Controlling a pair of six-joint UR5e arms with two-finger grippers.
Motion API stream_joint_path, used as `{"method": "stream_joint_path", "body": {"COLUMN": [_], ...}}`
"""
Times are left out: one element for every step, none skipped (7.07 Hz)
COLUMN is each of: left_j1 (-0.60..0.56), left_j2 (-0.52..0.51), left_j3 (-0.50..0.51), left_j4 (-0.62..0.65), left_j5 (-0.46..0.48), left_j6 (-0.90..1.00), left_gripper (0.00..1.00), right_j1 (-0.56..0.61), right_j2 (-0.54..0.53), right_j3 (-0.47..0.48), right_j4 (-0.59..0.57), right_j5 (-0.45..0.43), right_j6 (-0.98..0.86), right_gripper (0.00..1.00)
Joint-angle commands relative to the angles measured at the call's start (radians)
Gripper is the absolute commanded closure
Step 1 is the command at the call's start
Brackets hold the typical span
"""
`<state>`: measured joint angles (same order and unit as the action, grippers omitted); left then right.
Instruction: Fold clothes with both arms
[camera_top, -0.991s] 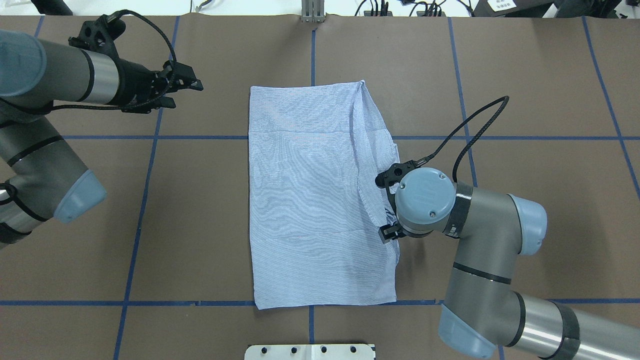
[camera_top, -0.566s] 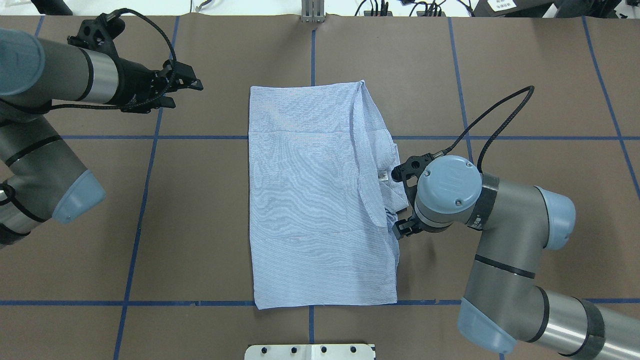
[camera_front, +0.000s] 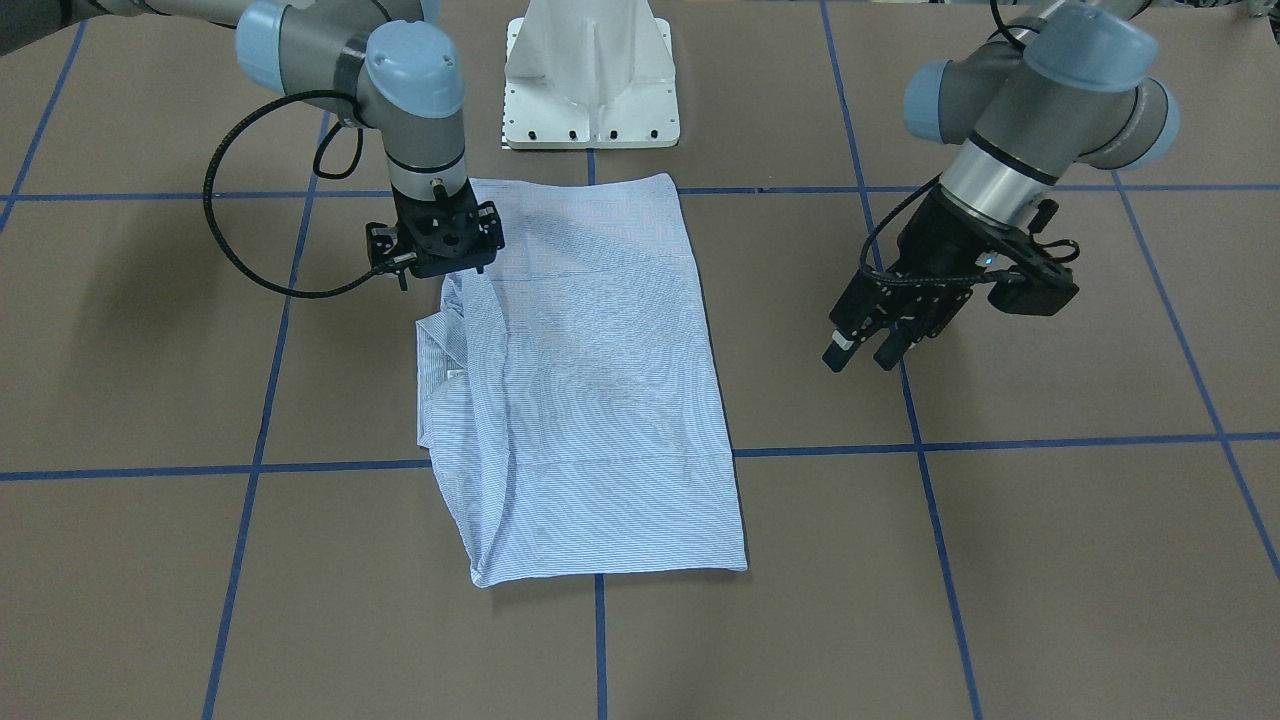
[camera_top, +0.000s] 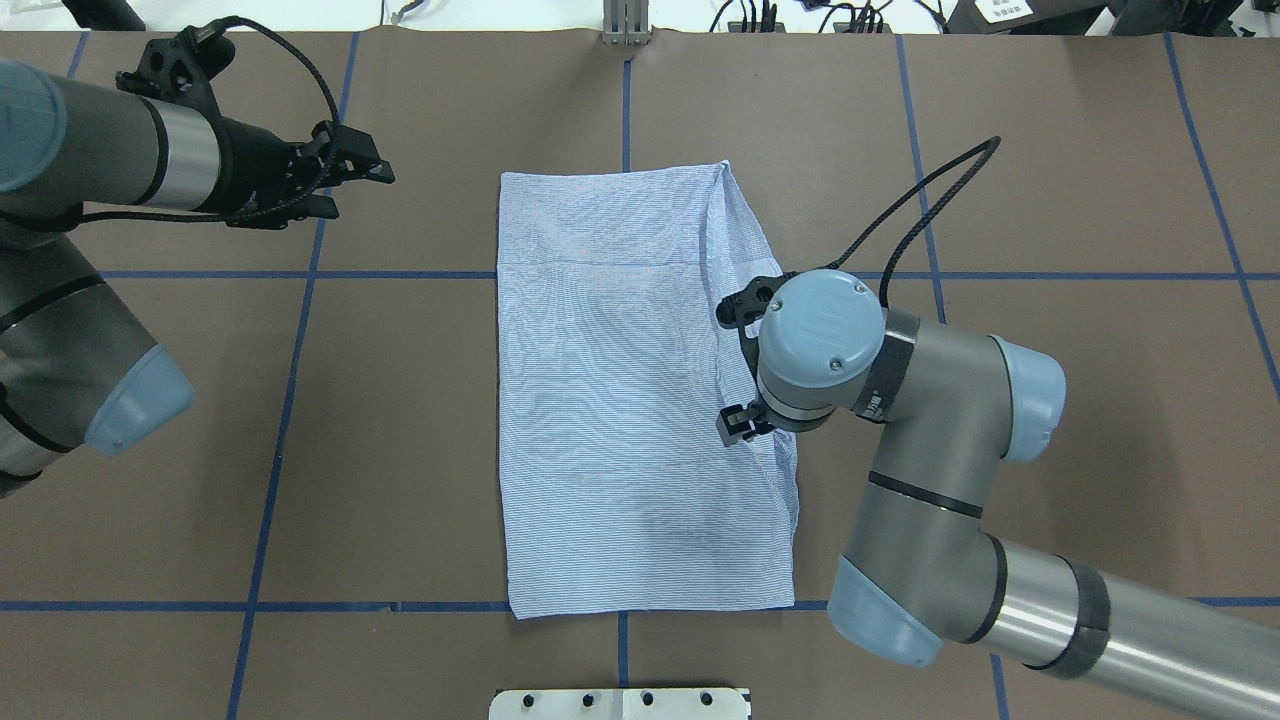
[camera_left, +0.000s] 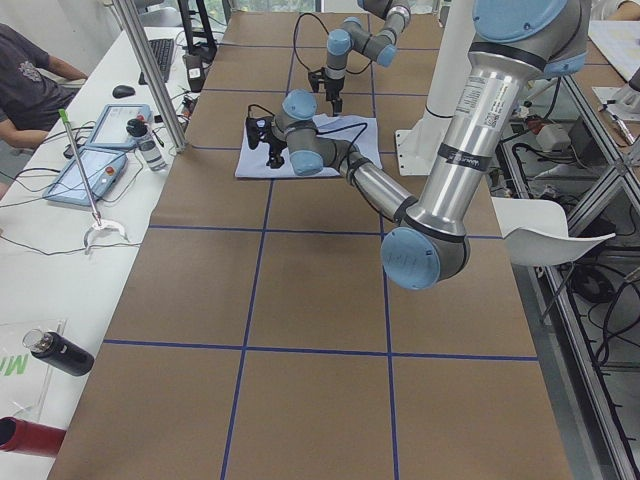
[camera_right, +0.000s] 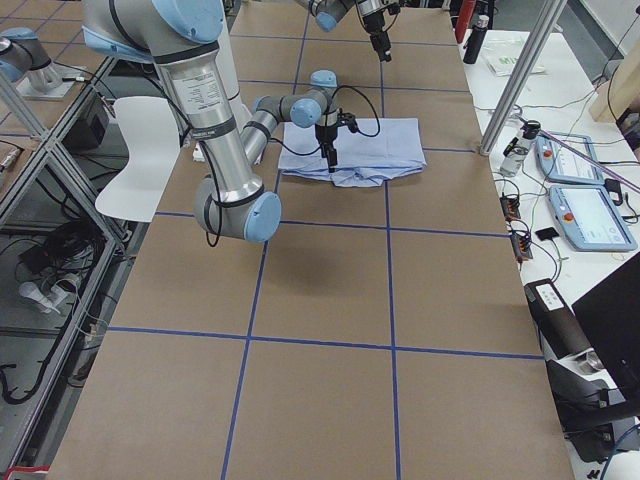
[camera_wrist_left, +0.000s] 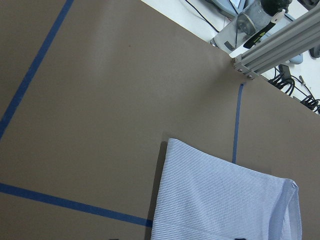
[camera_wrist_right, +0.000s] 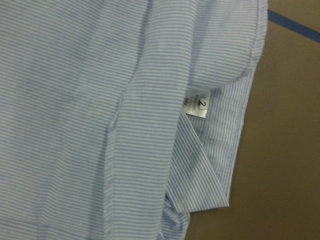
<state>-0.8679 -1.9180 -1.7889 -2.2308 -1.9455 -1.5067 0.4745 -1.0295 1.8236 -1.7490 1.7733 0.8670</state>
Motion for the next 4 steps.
{"method": "stream_joint_path", "body": {"left_j1": [0.000,0.000,0.000,0.000], "left_j2": [0.014,0.014,0.016,0.016], "left_j3": [-0.012,-0.012,-0.011,-0.014], "left_j4": [0.002,0.002,0.002,0.002], "left_j5": [-0.001,-0.001,-0.001,-0.001], "left_j6": [0.003,0.002,0.003,0.003], "left_gripper": [0.19,0.19,0.19,0.19], "right_j1": [0.003,-0.001,-0.001,0.006], "right_j2": [0.080,0.066,0.040,0.011], "right_j3": [-0.113,-0.122,-0.115,-0.096], "right_j4": [0.008,0.006,0.006,0.006], "right_j5": [0.000,0.000,0.005,0.008], "right_j6": [0.009,0.006,-0.003,-0.014], "right_gripper": [0.00,0.00,0.00,0.00]}}
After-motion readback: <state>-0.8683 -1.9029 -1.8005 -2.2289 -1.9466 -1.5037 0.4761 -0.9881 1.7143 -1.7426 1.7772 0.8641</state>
